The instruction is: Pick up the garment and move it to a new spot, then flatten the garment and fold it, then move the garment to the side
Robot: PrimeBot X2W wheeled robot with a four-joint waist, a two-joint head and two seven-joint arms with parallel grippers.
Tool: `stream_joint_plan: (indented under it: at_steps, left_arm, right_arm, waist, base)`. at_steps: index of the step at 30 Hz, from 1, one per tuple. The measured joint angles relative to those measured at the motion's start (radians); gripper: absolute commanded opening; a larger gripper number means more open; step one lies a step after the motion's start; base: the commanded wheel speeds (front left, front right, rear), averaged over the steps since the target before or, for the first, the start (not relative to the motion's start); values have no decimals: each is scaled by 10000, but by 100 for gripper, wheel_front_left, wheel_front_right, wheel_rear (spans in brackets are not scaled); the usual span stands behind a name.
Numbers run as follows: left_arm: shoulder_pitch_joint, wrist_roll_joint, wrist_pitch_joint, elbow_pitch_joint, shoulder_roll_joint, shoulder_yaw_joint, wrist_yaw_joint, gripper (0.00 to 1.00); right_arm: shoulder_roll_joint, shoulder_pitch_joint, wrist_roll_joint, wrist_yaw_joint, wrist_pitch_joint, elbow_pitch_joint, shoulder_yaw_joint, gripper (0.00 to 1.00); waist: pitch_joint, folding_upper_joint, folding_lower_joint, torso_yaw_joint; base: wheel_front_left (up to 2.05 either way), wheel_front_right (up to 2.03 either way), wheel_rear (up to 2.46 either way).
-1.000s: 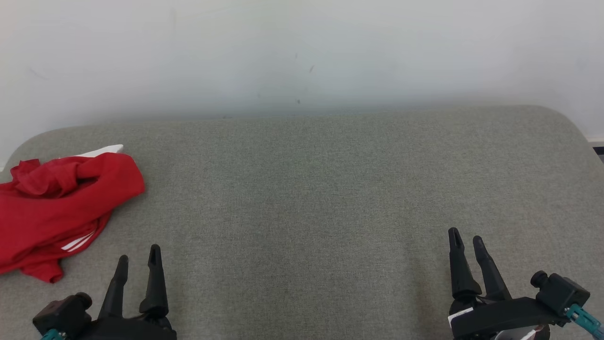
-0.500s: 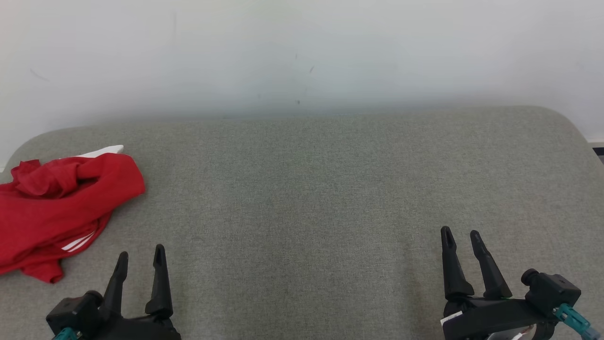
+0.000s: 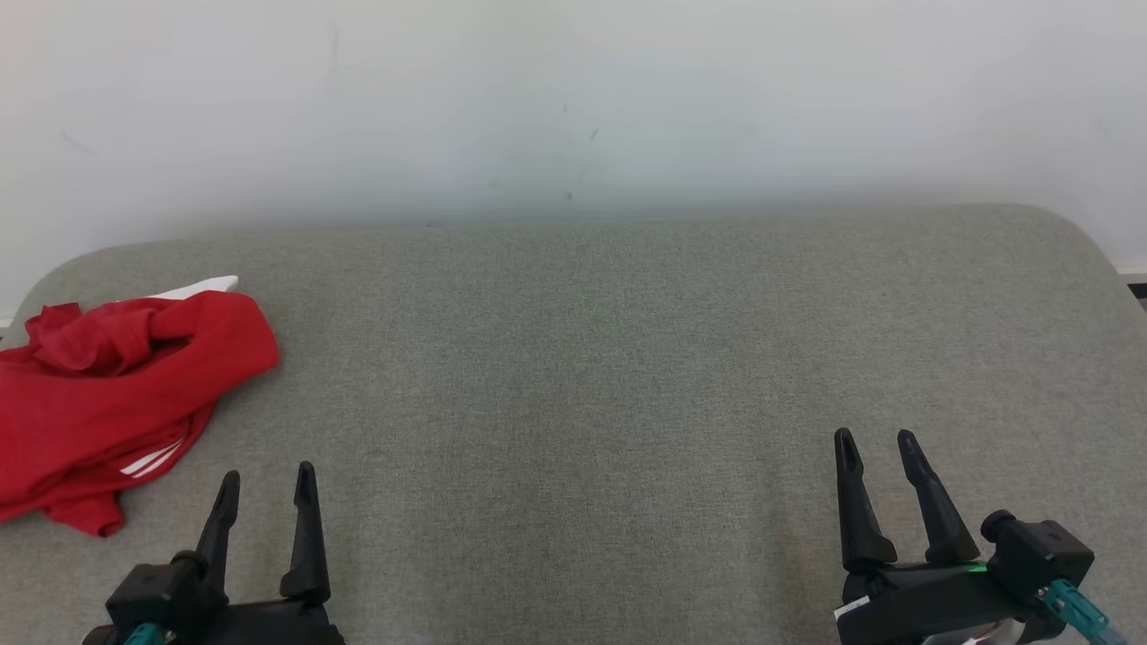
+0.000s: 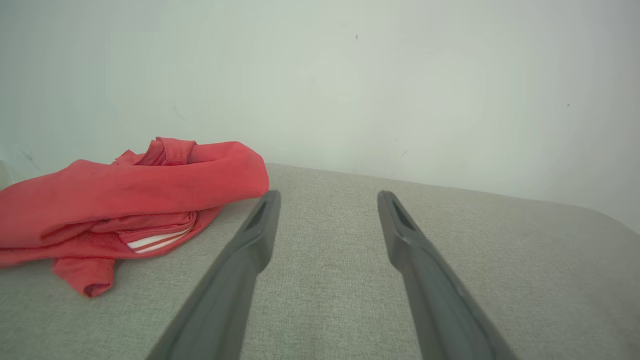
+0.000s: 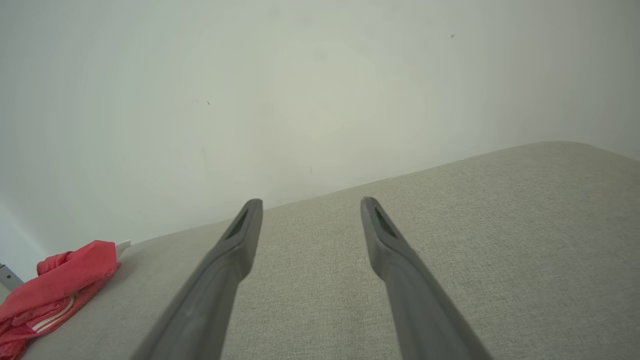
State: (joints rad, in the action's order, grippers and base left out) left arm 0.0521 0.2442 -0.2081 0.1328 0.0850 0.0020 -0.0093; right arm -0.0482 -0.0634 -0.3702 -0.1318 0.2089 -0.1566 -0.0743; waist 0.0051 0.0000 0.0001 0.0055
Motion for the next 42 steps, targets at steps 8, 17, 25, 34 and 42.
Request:
stream_joint_plan:
  at_steps: [8, 17, 25, 34, 42]
  left_arm:
    - [-39, -422, -140, -19, 13, 8, -15, 100]
    - [-99, -984, -353, 12, 44, 88, -98, 100]
    - [-122, -1342, -489, 98, 48, 255, -165, 100]
    - [-173, -1202, -558, 242, 23, 407, -276, 100]
    - [-183, -953, -558, 497, 0, 408, -401, 100]
  right_arm:
    - [-2, 29, 690, 0, 161, -15, 198, 100]
    - [-4, 74, 1482, 0, 341, -136, 368, 100]
    - [-6, 86, 2071, 0, 481, -286, 499, 100]
    - [-8, 107, 2163, 0, 533, -479, 573, 100]
    - [-8, 110, 1973, 0, 552, -662, 591, 100]
  waist:
    - [-18, 0, 0, 8]
    - [-30, 0, 0, 10]
    - [-60, 0, 0, 28]
    - [-81, 0, 0, 41]
    - [-106, 0, 0, 53]
  base:
    - [0, 0, 0]
    - [0, 0, 0]
    - [0, 0, 0]
    - [0, 0, 0]
    - [0, 0, 0]
